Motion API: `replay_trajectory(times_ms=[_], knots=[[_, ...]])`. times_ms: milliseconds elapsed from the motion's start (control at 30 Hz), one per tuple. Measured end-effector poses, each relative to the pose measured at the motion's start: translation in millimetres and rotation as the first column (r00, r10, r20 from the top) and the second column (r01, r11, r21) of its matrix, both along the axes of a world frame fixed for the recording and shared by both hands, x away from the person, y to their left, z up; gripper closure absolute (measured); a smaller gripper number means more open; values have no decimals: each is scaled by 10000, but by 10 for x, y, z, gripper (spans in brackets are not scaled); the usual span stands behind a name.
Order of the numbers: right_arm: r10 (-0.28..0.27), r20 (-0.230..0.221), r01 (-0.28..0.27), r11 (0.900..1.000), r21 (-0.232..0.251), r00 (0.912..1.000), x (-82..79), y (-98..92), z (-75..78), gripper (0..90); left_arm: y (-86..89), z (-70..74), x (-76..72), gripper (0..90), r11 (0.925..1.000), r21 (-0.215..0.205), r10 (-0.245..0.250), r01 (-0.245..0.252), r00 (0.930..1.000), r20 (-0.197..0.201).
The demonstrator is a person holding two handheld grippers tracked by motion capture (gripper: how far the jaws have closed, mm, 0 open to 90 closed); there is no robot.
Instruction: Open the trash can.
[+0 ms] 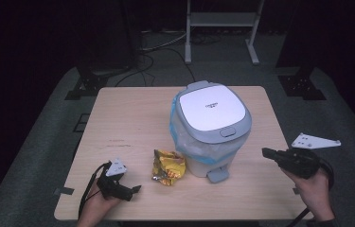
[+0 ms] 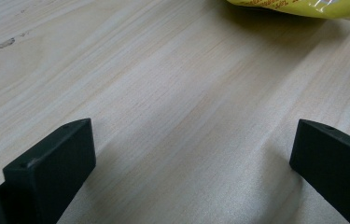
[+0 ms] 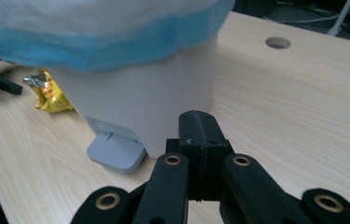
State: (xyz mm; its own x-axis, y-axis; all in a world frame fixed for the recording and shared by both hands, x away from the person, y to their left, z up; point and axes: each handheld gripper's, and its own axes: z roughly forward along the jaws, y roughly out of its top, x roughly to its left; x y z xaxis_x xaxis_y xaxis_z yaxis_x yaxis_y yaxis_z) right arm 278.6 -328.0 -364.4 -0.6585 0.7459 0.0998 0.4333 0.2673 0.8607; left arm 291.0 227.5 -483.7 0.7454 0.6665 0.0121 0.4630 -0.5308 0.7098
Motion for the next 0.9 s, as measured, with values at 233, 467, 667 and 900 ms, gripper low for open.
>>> replay_trajectory(times_ms=[233,467,667,900], knots=[[244,190,-248,9995,187,9995,13,34,201,899,0,0,0,0,10000,-4,1,-1,10000,1],[501,324,-514,9979,404,9982,36,70,376,900,0,0,0,0,10000,0,-2,2,10000,5],[699,591,-733,9957,570,9958,46,105,529,900,0,0,0,0,10000,-1,-1,1,10000,3],[926,853,-989,9924,730,9920,45,161,689,900,0,0,0,0,10000,-1,-2,2,10000,5]])
